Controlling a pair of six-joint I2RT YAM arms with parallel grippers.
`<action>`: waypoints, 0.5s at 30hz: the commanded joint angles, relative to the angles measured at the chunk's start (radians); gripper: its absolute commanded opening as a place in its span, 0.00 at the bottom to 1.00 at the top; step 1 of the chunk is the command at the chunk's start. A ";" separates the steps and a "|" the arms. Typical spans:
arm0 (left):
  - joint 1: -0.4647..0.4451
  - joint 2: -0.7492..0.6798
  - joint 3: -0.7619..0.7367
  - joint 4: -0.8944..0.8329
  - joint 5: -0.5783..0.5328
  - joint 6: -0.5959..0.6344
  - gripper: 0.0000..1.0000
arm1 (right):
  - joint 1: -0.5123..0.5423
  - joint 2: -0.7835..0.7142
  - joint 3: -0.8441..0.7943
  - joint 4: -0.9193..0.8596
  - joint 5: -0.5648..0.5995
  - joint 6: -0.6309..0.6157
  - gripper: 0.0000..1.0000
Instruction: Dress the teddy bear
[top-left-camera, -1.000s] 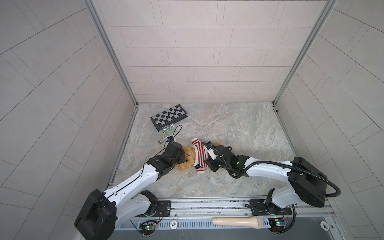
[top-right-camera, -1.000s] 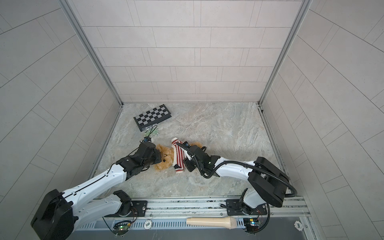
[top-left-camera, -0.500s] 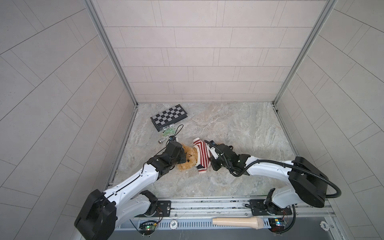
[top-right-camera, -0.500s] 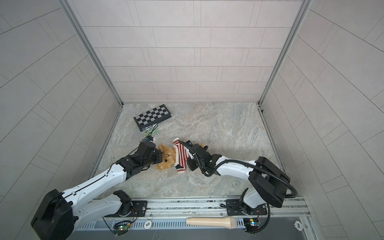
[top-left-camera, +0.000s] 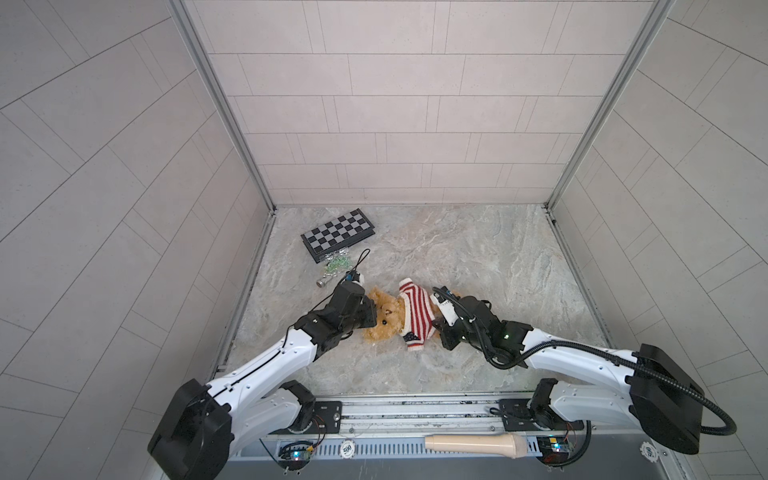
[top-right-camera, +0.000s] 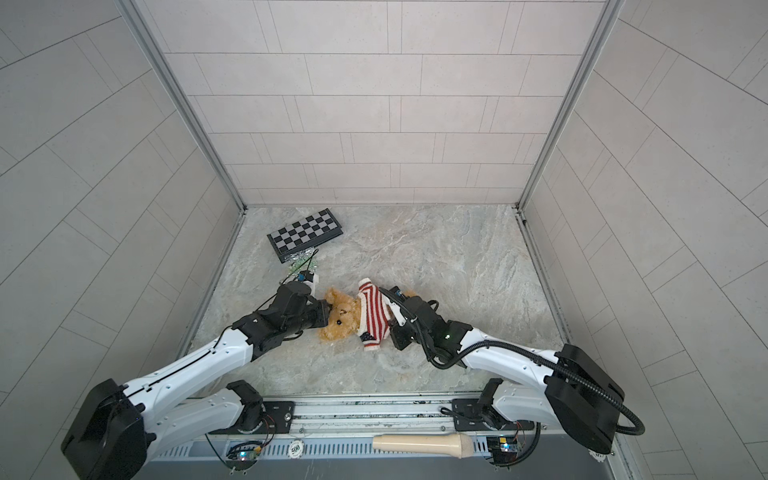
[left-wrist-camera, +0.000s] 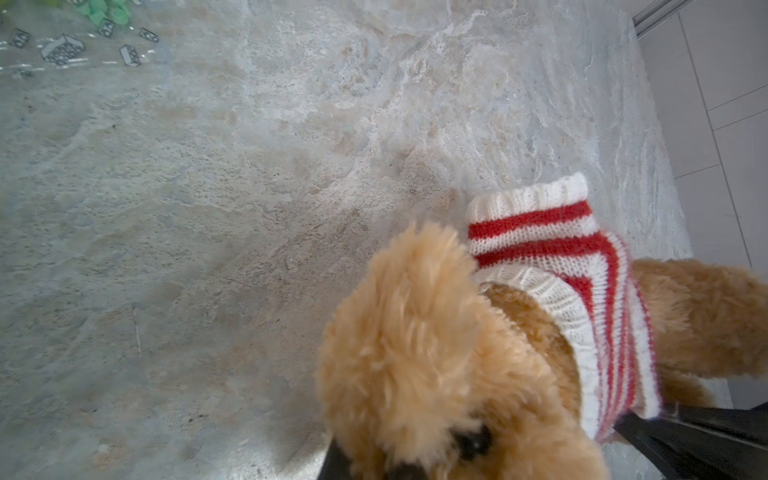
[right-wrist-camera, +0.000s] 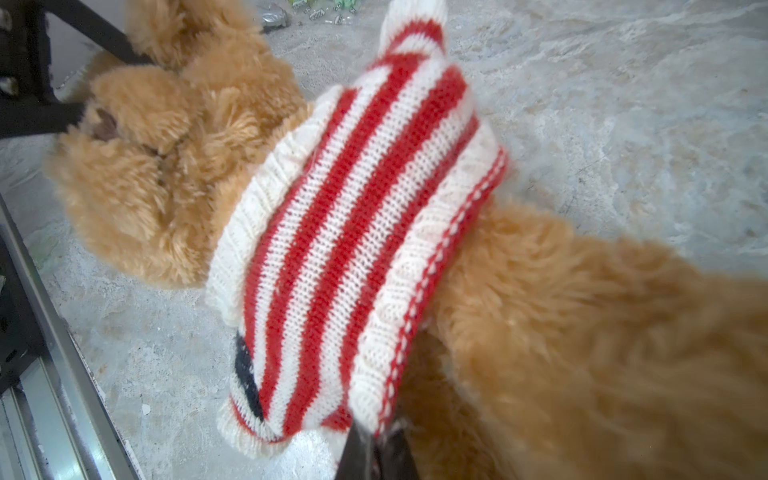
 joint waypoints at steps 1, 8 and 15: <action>0.010 0.018 -0.005 0.080 0.064 0.045 0.00 | -0.010 0.039 0.022 -0.064 -0.030 -0.041 0.13; -0.086 0.116 0.045 0.159 0.130 0.024 0.00 | -0.010 0.169 0.140 -0.174 -0.093 -0.065 0.31; -0.085 0.184 0.087 0.155 0.104 0.026 0.00 | -0.012 0.200 0.158 -0.238 -0.059 -0.054 0.53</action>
